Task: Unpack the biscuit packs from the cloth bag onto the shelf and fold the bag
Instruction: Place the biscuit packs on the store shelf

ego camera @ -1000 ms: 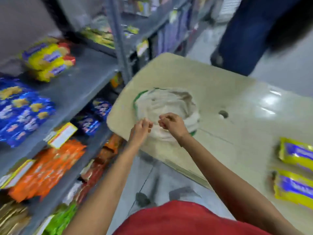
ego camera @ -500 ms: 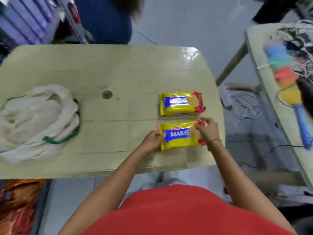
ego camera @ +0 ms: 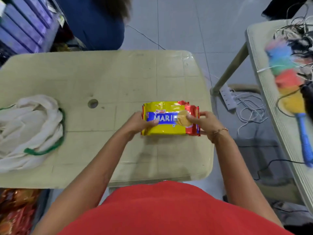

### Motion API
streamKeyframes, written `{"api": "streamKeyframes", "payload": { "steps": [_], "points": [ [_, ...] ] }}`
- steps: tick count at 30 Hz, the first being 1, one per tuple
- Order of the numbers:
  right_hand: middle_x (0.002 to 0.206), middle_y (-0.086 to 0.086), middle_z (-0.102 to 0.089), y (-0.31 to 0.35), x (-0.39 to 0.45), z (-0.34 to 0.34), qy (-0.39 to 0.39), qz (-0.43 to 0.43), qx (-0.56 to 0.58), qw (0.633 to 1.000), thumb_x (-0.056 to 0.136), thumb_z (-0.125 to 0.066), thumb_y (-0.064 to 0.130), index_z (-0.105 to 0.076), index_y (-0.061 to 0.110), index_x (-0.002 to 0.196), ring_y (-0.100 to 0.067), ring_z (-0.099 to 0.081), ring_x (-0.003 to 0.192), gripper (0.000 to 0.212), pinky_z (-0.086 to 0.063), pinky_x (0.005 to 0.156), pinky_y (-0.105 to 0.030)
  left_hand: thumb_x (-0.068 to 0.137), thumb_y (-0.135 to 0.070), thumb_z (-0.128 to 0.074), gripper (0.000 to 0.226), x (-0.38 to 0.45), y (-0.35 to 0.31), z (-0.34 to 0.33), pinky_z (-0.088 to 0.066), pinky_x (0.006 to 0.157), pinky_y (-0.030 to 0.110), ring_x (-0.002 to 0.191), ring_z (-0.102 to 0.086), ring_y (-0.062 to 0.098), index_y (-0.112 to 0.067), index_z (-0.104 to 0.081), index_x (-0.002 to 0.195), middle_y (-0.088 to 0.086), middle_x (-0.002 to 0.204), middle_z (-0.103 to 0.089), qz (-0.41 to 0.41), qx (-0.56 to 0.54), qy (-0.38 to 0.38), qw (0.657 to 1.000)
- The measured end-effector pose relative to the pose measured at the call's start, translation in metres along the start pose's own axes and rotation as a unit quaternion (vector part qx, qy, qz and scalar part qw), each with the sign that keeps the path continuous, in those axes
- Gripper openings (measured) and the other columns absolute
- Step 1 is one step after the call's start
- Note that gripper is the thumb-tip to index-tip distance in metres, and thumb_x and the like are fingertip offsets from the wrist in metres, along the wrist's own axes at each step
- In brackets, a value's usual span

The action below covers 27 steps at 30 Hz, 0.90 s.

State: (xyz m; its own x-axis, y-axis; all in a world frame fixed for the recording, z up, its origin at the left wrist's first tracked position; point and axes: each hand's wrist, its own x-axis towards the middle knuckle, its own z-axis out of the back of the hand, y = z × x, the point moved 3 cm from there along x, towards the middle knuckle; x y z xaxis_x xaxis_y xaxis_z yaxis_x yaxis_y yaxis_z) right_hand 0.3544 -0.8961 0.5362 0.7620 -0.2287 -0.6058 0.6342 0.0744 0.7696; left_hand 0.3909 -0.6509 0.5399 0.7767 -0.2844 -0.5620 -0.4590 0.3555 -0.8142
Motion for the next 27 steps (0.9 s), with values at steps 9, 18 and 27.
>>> {"api": "streamKeyframes", "payload": {
  "steps": [9, 18, 27],
  "points": [
    [0.084, -0.012, -0.065, 0.033, 0.050, -0.014, -0.016, 0.006, -0.016, 1.000, 0.082, -0.071, 0.023, -0.063, 0.000, 0.098, -0.026, -0.062, 0.072, 0.029, -0.054, 0.058, -0.031, 0.081, -0.033, -0.073, 0.045, 0.051, -0.012, 0.009, -0.050, 0.097, 0.044, 0.107, -0.063, 0.024, -0.011, -0.061, 0.119, 0.009, 0.119, -0.067, 0.048, -0.025, -0.067, 0.996],
    [0.079, 0.001, -0.066, 0.025, 0.065, -0.007, 0.032, -0.010, 0.000, 0.999, 0.078, -0.075, 0.027, -0.061, 0.016, 0.085, -0.010, -0.063, 0.069, 0.019, -0.052, 0.059, -0.027, 0.082, -0.030, -0.071, 0.044, 0.061, -0.002, 0.015, -0.054, 0.090, 0.039, 0.105, -0.065, 0.023, -0.012, -0.059, 0.121, 0.007, 0.117, -0.067, 0.062, -0.065, -0.013, 0.996],
    [0.113, -0.007, -0.070, 0.002, 0.065, -0.006, 0.128, -0.105, 0.001, 0.986, 0.057, -0.073, 0.067, -0.061, 0.013, 0.119, -0.022, -0.066, 0.103, 0.083, -0.051, 0.092, -0.039, 0.074, -0.051, -0.070, 0.047, 0.055, 0.015, 0.006, -0.057, 0.080, 0.028, 0.097, -0.071, 0.014, -0.022, -0.066, 0.111, 0.000, 0.108, -0.074, 0.119, -0.148, 0.071, 0.979]
  ]
}}
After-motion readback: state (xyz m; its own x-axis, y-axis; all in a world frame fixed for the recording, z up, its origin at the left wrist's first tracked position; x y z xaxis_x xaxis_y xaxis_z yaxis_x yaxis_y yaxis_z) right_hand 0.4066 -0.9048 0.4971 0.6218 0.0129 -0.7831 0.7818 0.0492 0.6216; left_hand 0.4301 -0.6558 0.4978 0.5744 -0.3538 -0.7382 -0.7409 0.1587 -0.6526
